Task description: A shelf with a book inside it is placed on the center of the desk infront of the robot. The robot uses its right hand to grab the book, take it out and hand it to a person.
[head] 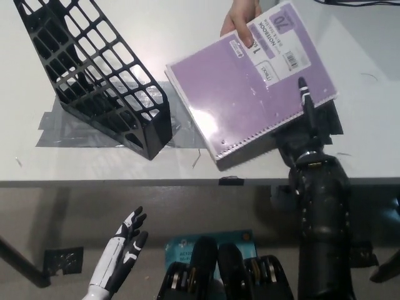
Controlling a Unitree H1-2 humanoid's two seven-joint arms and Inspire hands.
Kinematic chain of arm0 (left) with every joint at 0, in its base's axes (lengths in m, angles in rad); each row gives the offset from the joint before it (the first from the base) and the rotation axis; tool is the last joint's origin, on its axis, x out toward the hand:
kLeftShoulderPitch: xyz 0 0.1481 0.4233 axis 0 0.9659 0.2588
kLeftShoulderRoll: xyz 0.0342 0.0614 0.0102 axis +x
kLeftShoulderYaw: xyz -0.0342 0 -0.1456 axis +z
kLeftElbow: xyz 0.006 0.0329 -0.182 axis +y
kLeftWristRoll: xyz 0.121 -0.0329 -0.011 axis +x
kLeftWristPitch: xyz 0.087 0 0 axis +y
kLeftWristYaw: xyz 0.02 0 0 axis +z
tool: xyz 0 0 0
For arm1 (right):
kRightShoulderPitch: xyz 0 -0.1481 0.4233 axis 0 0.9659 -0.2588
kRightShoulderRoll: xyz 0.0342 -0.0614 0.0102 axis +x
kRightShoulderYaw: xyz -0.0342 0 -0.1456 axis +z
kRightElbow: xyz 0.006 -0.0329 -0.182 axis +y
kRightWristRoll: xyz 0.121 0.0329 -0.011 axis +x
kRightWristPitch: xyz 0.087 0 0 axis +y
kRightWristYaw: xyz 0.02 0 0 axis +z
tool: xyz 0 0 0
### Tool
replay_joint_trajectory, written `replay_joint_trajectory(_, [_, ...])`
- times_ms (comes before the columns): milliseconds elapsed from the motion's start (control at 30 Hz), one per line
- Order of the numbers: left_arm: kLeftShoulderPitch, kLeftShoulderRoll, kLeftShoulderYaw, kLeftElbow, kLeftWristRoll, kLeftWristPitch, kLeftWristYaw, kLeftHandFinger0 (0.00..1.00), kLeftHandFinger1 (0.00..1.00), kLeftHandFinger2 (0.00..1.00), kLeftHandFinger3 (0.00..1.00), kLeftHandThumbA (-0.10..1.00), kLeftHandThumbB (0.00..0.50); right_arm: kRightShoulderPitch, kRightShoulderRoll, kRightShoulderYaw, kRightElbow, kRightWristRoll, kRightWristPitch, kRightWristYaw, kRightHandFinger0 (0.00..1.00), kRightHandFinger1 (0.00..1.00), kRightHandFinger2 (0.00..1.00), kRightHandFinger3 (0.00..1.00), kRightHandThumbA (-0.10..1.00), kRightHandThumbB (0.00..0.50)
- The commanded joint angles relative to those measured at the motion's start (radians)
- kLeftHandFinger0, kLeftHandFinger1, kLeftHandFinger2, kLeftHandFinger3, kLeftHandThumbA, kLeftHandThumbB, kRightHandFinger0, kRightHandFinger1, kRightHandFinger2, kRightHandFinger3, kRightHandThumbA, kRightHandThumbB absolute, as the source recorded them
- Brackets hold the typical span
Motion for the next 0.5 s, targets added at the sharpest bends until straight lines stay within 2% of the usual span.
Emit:
replay_joint_trajectory(0, [-0.011,0.006,0.006,-0.019,-0.007,-0.034,0.004,1.00,1.00,1.00,1.00,0.95,0.317,-0.044,-0.010,0.028,0.049,-0.019,-0.049,0.074,0.00,0.14,0.55,1.00,-0.10,0.009])
replay_joint_trajectory(67, [-0.012,0.006,0.006,-0.019,-0.007,-0.031,0.003,1.00,1.00,1.00,1.00,0.94,0.315,-0.044,-0.012,0.033,0.064,-0.020,-0.044,0.074,0.00,0.14,0.56,1.00,-0.10,0.011])
replay_joint_trajectory(133, [-0.014,0.008,0.005,-0.019,0.002,-0.030,0.006,1.00,1.00,1.00,1.00,0.95,0.304,-0.042,-0.020,0.051,0.079,-0.037,-0.036,0.077,0.00,0.19,0.59,1.00,-0.10,0.073])
replay_joint_trajectory(167, [-0.016,0.009,0.005,-0.018,0.006,-0.031,0.007,1.00,1.00,1.00,1.00,0.95,0.295,-0.034,-0.026,0.080,0.080,-0.075,-0.051,0.087,0.07,0.31,0.69,0.91,0.00,0.151])
replay_joint_trajectory(200, [-0.017,0.010,0.004,-0.017,0.008,-0.031,0.007,1.00,1.00,1.00,1.00,0.95,0.294,-0.030,-0.028,0.094,0.079,-0.091,-0.058,0.093,0.04,0.30,0.65,0.77,0.14,0.164])
replay_joint_trajectory(233, [-0.016,0.010,0.004,-0.018,0.008,-0.031,0.007,1.00,1.00,1.00,1.00,0.95,0.294,-0.010,-0.035,0.125,0.066,-0.094,-0.055,0.174,0.59,0.94,1.00,1.00,0.63,0.433])
replay_joint_trajectory(267, [-0.016,0.010,0.005,-0.018,0.007,-0.031,0.006,1.00,1.00,1.00,1.00,0.95,0.294,0.002,-0.039,0.140,0.059,-0.088,-0.049,0.231,0.59,0.94,1.00,1.00,0.63,0.433])
replay_joint_trajectory(300, [-0.016,0.010,0.005,-0.019,0.006,-0.031,0.006,1.00,1.00,1.00,1.00,0.95,0.294,0.010,-0.042,0.152,0.054,-0.084,-0.046,0.269,1.00,1.00,1.00,1.00,0.58,0.380])
replay_joint_trajectory(333, [-0.017,0.011,0.004,-0.021,0.009,-0.028,0.006,1.00,1.00,1.00,1.00,0.95,0.293,0.028,-0.048,0.181,0.031,-0.091,-0.050,0.326,1.00,1.00,1.00,1.00,0.58,0.440])
replay_joint_trajectory(367, [-0.017,0.011,0.004,-0.024,0.007,-0.025,0.004,1.00,1.00,1.00,1.00,0.95,0.292,0.046,-0.056,0.214,0.004,-0.109,-0.060,0.373,1.00,1.00,1.00,1.00,0.59,0.456])
replay_joint_trajectory(400, [-0.017,0.011,0.005,-0.026,0.006,-0.023,0.003,1.00,1.00,1.00,1.00,0.95,0.288,0.059,-0.062,0.238,-0.015,-0.122,-0.068,0.406,1.00,1.00,1.00,1.00,0.54,0.491])
replay_joint_trajectory(433, [-0.017,0.010,0.005,-0.026,0.002,-0.022,0.002,1.00,1.00,1.00,1.00,0.94,0.291,0.072,-0.070,0.265,-0.037,-0.137,-0.076,0.436,1.00,1.00,1.00,1.00,0.60,0.477])
replay_joint_trajectory(467, [-0.022,0.010,0.008,-0.023,-0.004,-0.023,0.001,1.00,1.00,1.00,1.00,0.93,0.293,0.092,-0.088,0.311,-0.093,-0.160,-0.078,0.472,1.00,1.00,1.00,1.00,0.61,0.500])
